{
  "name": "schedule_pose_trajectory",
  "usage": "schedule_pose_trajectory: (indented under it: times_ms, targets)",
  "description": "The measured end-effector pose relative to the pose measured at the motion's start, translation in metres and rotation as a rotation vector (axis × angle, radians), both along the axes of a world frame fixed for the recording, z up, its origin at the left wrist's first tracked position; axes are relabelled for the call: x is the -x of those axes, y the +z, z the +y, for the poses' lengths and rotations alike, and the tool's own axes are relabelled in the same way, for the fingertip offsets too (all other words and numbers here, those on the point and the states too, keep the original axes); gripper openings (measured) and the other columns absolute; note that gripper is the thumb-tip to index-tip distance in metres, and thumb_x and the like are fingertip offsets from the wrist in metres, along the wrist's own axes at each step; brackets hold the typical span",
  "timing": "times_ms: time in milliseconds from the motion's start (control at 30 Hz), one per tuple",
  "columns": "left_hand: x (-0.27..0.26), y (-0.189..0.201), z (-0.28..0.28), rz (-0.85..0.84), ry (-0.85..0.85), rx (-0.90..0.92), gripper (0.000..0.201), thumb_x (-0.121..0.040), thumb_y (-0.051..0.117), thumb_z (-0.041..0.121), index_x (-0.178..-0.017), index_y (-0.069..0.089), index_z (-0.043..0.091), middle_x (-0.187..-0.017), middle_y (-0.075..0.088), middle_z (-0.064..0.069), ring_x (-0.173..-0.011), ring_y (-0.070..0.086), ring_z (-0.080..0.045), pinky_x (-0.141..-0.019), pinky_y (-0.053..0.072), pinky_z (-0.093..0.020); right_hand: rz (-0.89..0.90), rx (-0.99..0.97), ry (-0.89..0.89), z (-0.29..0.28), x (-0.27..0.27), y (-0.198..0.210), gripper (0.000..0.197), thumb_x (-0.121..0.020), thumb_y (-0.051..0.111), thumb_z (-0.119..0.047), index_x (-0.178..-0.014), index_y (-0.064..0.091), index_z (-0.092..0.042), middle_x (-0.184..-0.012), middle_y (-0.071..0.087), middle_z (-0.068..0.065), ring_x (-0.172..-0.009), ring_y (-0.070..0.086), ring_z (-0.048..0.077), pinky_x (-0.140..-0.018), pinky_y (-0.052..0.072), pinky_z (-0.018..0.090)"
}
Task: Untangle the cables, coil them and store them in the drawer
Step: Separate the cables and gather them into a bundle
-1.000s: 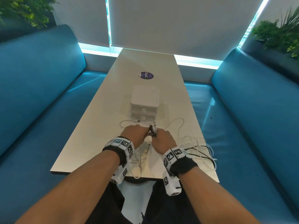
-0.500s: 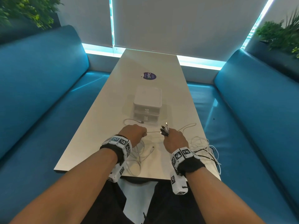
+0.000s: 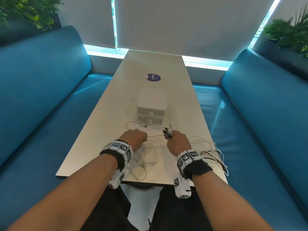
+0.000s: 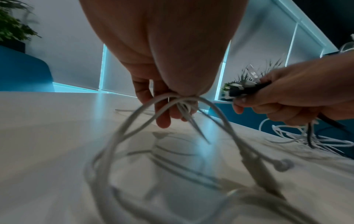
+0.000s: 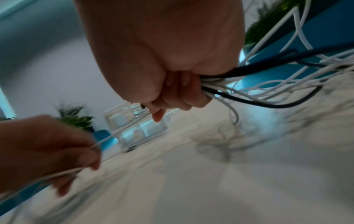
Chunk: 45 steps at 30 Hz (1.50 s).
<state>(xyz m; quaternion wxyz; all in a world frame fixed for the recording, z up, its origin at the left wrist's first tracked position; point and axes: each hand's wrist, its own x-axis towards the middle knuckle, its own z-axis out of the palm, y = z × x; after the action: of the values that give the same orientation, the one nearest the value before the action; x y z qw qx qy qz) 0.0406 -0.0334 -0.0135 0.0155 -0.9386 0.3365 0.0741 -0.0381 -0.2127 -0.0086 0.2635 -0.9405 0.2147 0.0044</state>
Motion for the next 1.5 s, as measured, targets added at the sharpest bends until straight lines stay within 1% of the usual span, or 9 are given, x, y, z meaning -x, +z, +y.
schedule_pose_trajectory:
  times_ms: [167, 333, 533, 667, 867, 1033, 1200, 1300, 1500]
  targets:
    - [-0.001, -0.002, 0.005, 0.02, 0.008, 0.002, 0.025, -0.1, 0.04, 0.009, -0.116, 0.059, 0.014, -0.107, 0.064, -0.012, -0.092, 0.063, -0.032, -0.071, 0.042, -0.032, 0.047, 0.045, -0.067, -0.012, 0.008, -0.002, 0.029, -0.098, 0.046, -0.024, -0.118, 0.061, -0.011, -0.113, 0.065, 0.015, -0.103, 0.063, 0.035, -0.085, 0.049, 0.038]
    - [0.009, -0.003, -0.01, -0.02, -0.016, -0.029, 0.026, -0.103, 0.041, 0.016, -0.121, 0.059, 0.016, -0.11, 0.064, -0.013, -0.096, 0.063, -0.033, -0.07, 0.04, -0.033, -0.008, 0.038, 0.038, 0.01, 0.007, -0.007, 0.028, -0.098, 0.045, -0.027, -0.12, 0.059, -0.016, -0.112, 0.066, 0.014, -0.101, 0.063, 0.036, -0.084, 0.052, 0.04]
    - [0.02, -0.001, -0.026, -0.067, -0.035, -0.012, 0.023, -0.101, 0.042, 0.011, -0.115, 0.059, 0.012, -0.105, 0.065, -0.012, -0.091, 0.065, -0.032, -0.066, 0.041, -0.034, 0.023, -0.01, 0.169, 0.026, 0.002, -0.008, 0.026, -0.097, 0.044, -0.018, -0.112, 0.061, -0.008, -0.11, 0.065, 0.015, -0.102, 0.06, 0.035, -0.082, 0.049, 0.039]
    - [0.014, -0.001, -0.019, -0.062, -0.07, -0.056, 0.027, -0.106, 0.039, 0.024, -0.12, 0.059, 0.012, -0.111, 0.064, -0.014, -0.097, 0.064, -0.033, -0.071, 0.042, -0.035, 0.02, 0.012, 0.186, 0.018, 0.005, -0.01, 0.025, -0.096, 0.047, -0.022, -0.114, 0.062, -0.015, -0.107, 0.068, 0.013, -0.099, 0.063, 0.033, -0.083, 0.052, 0.041]
    - [0.003, -0.007, -0.003, -0.027, -0.084, -0.078, 0.026, -0.106, 0.039, 0.02, -0.117, 0.06, 0.009, -0.115, 0.063, -0.014, -0.103, 0.061, -0.033, -0.082, 0.045, -0.037, 0.077, 0.081, 0.051, -0.003, 0.012, -0.012, 0.031, -0.097, 0.045, -0.026, -0.124, 0.059, -0.018, -0.114, 0.065, 0.013, -0.102, 0.063, 0.034, -0.084, 0.052, 0.038]
    - [0.009, -0.008, -0.018, -0.043, -0.086, -0.048, 0.024, -0.105, 0.04, 0.022, -0.114, 0.06, 0.01, -0.111, 0.063, -0.015, -0.099, 0.062, -0.035, -0.073, 0.04, -0.036, 0.059, 0.102, 0.111, 0.01, 0.013, -0.009, 0.028, -0.099, 0.045, -0.026, -0.121, 0.057, -0.014, -0.114, 0.063, 0.014, -0.104, 0.061, 0.035, -0.084, 0.05, 0.039]
    - [0.016, -0.002, -0.024, -0.102, -0.088, -0.058, 0.022, -0.097, 0.047, 0.006, -0.115, 0.058, 0.012, -0.105, 0.063, -0.011, -0.091, 0.064, -0.031, -0.066, 0.04, -0.034, 0.032, -0.011, 0.204, 0.025, 0.009, -0.009, 0.027, -0.096, 0.044, -0.024, -0.114, 0.06, -0.012, -0.105, 0.066, 0.013, -0.097, 0.063, 0.033, -0.082, 0.052, 0.042]
    - [0.016, -0.001, -0.022, -0.137, -0.138, -0.082, 0.018, -0.099, 0.048, 0.01, -0.115, 0.057, 0.013, -0.105, 0.061, -0.008, -0.091, 0.064, -0.03, -0.065, 0.038, -0.034, 0.016, -0.02, 0.212, 0.02, 0.008, -0.01, 0.026, -0.096, 0.046, -0.02, -0.115, 0.062, -0.013, -0.106, 0.067, 0.013, -0.099, 0.062, 0.033, -0.083, 0.051, 0.04]
    - [0.011, -0.011, -0.007, -0.202, -0.158, -0.124, 0.023, -0.104, 0.042, 0.022, -0.115, 0.06, 0.011, -0.11, 0.06, -0.008, -0.097, 0.061, -0.031, -0.07, 0.036, -0.035, 0.065, 0.173, 0.233, 0.005, 0.013, -0.01, 0.024, -0.097, 0.044, -0.024, -0.119, 0.054, -0.021, -0.106, 0.064, 0.011, -0.096, 0.062, 0.033, -0.08, 0.052, 0.039]
